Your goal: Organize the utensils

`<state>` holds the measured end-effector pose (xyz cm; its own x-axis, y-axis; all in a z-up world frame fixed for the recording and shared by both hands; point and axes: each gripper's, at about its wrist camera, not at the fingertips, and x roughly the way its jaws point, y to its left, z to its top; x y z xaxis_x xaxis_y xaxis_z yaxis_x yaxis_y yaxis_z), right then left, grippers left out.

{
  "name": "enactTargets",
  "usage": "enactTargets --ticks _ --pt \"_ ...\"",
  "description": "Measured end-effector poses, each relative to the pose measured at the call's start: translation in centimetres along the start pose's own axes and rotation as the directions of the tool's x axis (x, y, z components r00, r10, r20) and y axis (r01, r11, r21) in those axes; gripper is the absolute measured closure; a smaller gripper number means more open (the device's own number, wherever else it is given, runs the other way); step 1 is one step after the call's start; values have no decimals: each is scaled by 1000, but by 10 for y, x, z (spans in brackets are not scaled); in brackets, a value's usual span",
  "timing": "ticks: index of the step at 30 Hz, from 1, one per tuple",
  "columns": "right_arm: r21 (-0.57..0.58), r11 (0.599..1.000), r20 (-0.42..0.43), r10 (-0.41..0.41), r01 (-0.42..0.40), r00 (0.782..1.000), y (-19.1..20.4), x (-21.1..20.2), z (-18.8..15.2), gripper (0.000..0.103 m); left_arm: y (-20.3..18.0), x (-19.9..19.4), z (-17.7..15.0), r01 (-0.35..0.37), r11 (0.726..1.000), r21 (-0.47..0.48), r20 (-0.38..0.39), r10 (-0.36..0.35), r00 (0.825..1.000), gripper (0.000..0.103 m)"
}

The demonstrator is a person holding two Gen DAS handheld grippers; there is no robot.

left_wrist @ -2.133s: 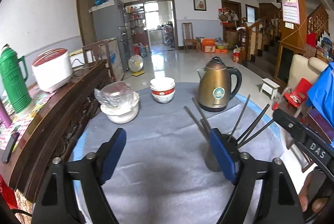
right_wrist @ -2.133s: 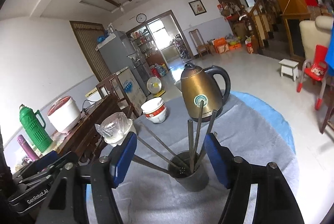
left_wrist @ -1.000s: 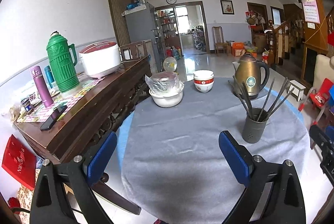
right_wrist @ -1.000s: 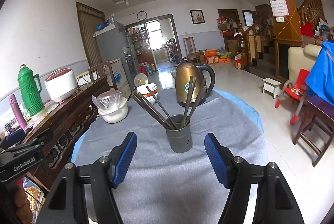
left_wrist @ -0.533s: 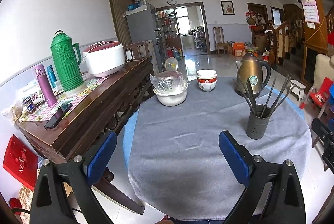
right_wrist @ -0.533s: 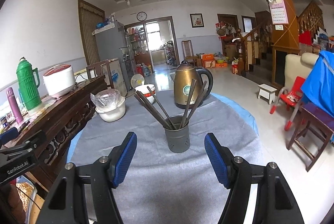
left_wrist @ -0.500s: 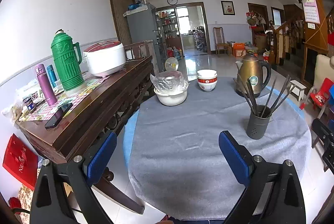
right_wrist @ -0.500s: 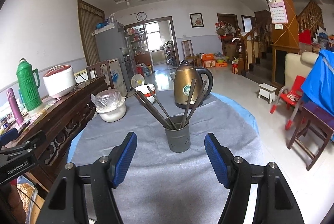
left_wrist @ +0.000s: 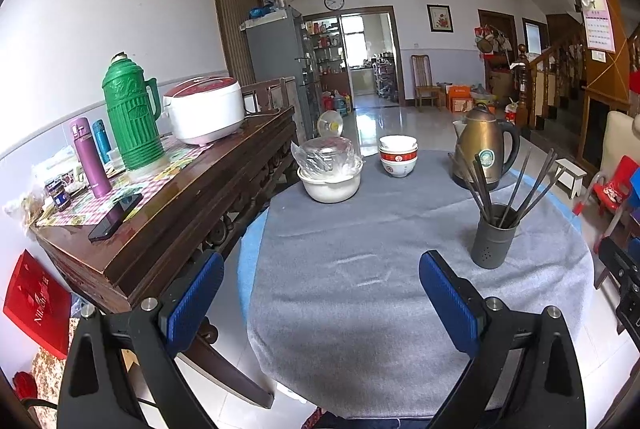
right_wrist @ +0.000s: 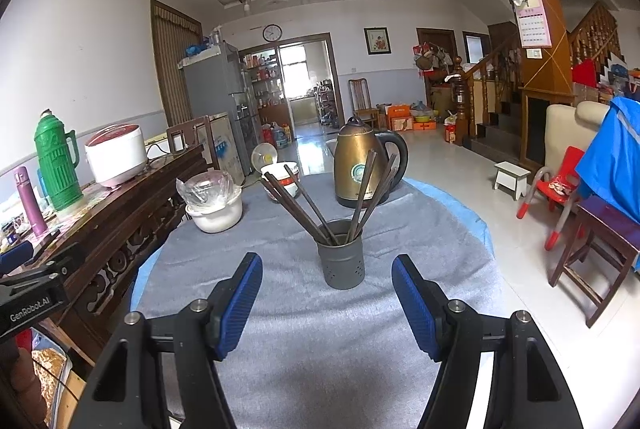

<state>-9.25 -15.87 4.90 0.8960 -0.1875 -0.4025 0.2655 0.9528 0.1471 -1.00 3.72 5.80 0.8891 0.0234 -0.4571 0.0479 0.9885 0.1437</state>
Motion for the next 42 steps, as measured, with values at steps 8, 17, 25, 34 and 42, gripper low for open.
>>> enactTargets --ticks 8,17,25,34,42 --pt "3 1000 -1 4 -4 1000 -1 -1 0 31 3 1 -1 1 1000 -5 -5 -1 1000 5" --pt "1 1000 3 6 -6 1000 0 -7 1 31 5 0 -3 1 1000 -12 -7 -1 1000 5" --pt "1 1000 5 9 -9 1000 4 -9 3 31 5 -1 -3 2 1000 -18 -6 -2 1000 5" --pt "2 1000 10 10 -10 1000 7 -11 3 31 5 -1 -3 2 1000 -20 -6 -2 1000 5" --pt "1 1000 10 10 -10 1000 7 -10 3 31 5 -3 -3 0 1000 -25 -4 -1 1000 5"
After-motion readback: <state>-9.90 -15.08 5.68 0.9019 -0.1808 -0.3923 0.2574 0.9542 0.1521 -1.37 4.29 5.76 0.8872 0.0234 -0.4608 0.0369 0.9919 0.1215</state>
